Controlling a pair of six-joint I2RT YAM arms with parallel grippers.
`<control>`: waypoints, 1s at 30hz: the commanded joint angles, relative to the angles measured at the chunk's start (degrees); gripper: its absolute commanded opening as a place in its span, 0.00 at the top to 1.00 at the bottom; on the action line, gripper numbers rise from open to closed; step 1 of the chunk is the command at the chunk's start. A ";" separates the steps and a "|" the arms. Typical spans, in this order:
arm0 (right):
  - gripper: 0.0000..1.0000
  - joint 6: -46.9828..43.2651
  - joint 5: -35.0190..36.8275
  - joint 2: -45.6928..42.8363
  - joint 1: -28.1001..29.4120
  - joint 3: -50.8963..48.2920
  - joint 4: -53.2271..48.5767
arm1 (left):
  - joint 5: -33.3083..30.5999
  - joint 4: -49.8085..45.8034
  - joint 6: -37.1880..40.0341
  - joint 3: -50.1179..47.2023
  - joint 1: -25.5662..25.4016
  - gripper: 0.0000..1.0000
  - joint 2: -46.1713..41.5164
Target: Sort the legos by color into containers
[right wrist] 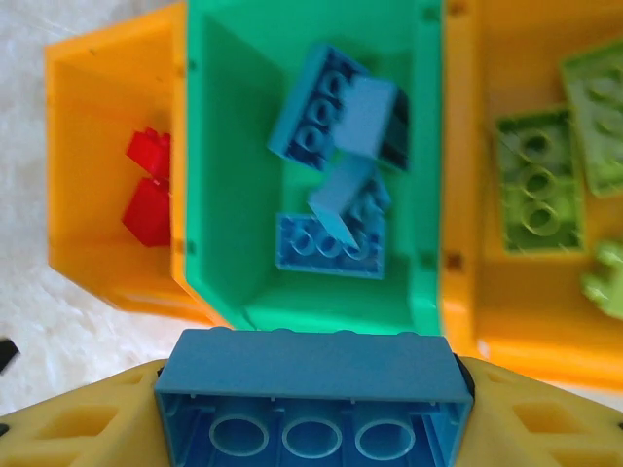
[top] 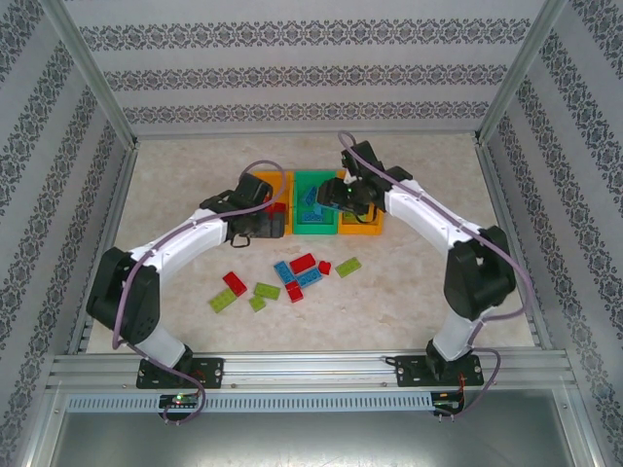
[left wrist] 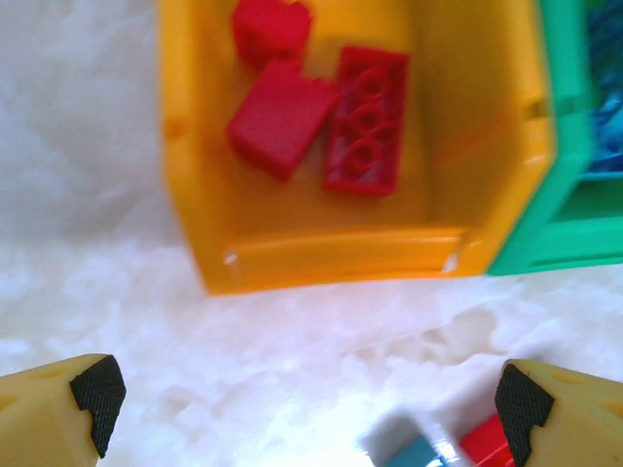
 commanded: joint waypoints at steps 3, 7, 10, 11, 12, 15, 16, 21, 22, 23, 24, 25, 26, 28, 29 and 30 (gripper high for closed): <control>0.44 1.16 -3.88 8.89 -0.22 9.93 -0.04 | -2.36 -1.04 -3.10 -4.88 2.64 0.01 -5.16; 0.43 1.98 -5.14 14.20 -0.42 15.23 -1.23 | -3.33 -5.87 -5.41 -6.25 3.02 0.01 -5.39; 0.42 2.60 -5.12 16.89 -0.59 17.80 -1.83 | -1.96 -7.70 -9.00 -8.24 2.94 0.01 -5.55; 0.41 2.77 -5.17 17.66 -0.69 18.48 -2.17 | -1.01 -7.56 -10.01 -9.15 3.02 0.01 -5.81; 0.41 2.86 -5.17 18.16 -0.79 18.92 -2.30 | -0.31 -7.45 -10.83 -10.08 3.02 0.01 -6.07; 0.36 2.73 -5.06 19.40 -1.03 19.52 -2.83 | 0.70 -8.24 -12.51 -11.90 2.99 0.01 -6.61; 0.35 2.73 -5.06 19.66 -1.14 19.42 -2.92 | 0.63 -8.81 -12.89 -12.28 3.02 0.01 -6.81; 0.28 2.52 -5.52 19.53 -1.06 18.87 -2.40 | 1.87 -9.69 -10.95 -14.49 2.94 0.01 -8.42; 0.27 2.51 -5.81 19.68 -0.97 18.89 -2.32 | 2.23 -9.71 -10.16 -14.91 3.00 0.00 -8.76; 0.26 2.52 -5.98 19.60 -0.90 18.96 -2.31 | 2.57 -9.94 -9.51 -15.28 3.01 0.01 -8.98; 0.25 2.43 -6.12 19.41 -0.81 18.93 -2.18 | 2.78 -10.15 -9.32 -15.70 2.97 0.01 -9.26; 0.24 2.43 -6.12 19.35 -0.75 19.06 -2.14 | 2.93 -10.32 -9.41 -16.21 3.01 0.00 -9.43; 0.22 2.34 -6.21 19.25 -0.70 19.10 -2.14 | 3.26 -10.34 -9.85 -16.66 3.01 0.01 -9.66; 0.21 2.17 -6.23 18.94 -0.62 19.25 -2.14 | 4.04 -10.51 -11.62 -17.33 3.02 0.00 -9.91; 0.20 2.16 -6.20 18.85 -0.62 19.27 -2.14 | 4.46 -10.76 -12.71 -17.55 3.02 0.01 -9.96; 0.20 2.07 -6.08 18.69 -0.62 19.26 -2.06 | 4.92 -10.96 -14.03 -17.72 3.01 0.00 -9.82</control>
